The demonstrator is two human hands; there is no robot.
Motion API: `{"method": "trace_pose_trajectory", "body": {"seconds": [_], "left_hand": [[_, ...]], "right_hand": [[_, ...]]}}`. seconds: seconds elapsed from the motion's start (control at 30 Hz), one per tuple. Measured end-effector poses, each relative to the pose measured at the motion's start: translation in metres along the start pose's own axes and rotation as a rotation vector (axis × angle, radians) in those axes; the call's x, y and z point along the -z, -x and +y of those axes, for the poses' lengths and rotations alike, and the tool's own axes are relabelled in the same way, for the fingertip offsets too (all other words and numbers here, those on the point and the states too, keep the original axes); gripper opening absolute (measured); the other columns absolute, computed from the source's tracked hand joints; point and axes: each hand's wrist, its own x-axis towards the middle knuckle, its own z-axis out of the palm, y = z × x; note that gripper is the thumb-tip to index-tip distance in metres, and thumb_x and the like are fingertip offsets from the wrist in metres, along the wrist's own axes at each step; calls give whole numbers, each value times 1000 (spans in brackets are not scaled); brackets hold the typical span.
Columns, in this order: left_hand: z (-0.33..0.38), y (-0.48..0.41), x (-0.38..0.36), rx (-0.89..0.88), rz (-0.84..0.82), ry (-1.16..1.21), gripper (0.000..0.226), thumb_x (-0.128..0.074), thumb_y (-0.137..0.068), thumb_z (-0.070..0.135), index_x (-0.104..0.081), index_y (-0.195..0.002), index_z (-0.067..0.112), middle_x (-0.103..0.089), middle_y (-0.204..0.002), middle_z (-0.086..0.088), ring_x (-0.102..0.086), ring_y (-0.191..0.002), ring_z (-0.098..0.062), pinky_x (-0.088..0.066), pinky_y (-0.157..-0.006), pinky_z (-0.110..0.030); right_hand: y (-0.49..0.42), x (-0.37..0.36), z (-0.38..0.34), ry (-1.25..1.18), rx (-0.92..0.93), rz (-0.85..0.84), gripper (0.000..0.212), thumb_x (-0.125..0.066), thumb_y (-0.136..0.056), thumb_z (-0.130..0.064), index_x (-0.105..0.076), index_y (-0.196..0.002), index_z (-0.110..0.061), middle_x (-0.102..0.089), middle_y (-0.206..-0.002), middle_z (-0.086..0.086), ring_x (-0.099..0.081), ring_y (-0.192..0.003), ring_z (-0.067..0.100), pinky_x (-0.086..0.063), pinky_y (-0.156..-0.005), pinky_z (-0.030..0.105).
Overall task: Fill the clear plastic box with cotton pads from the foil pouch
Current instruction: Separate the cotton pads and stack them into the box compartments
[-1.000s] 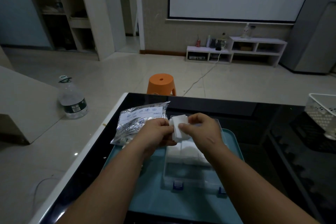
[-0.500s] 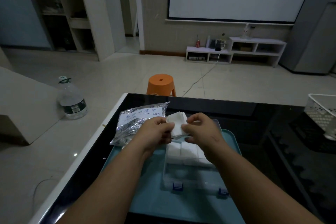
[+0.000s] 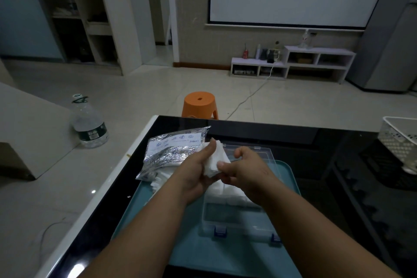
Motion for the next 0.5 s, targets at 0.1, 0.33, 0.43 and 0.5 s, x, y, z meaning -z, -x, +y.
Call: {"method": "trace_pose_trajectory", "body": {"seconds": [0.1,0.33,0.43,0.5], "left_hand": [[-5,-3,1,-19,-17,180,29,-60,-80,9,-64,-106,-5,-68,-103,-19,-68,-89,-25,-56,-81,-31],[-4,-9,13,-37,101,191,55,-62,-67,3,-59,-122,4,-68,-93,-12,-65,-72,-18,-53,-53,-26],[-4,-8,11,11,83,145,29,-61,-74,2,-63,-103,-1,-64,-88,-12,-57,-68,-17,-50,-56,-26],[-5,-9,9,42,85,121,20,-55,-80,-4,-59,-100,-1,-64,-83,-14,-64,-64,-19,-54,-55,-29]], "right_hand": [[0,-1,3,211,85,28,33,-72,-84,-12,-40,-96,-12,-62,-97,12,-61,-74,18,-51,-62,30],[-3,4,-2,542,278,164,38,-80,-74,-22,-48,-93,-24,-56,-87,1,-54,-76,16,-53,-73,39],[-2,3,-3,539,322,122,45,-80,-74,-20,-47,-103,-30,-56,-105,-9,-55,-96,11,-48,-74,24],[-1,2,-4,545,341,67,62,-81,-74,-19,-44,-121,-34,-54,-122,-12,-49,-115,9,-41,-82,19]]}}
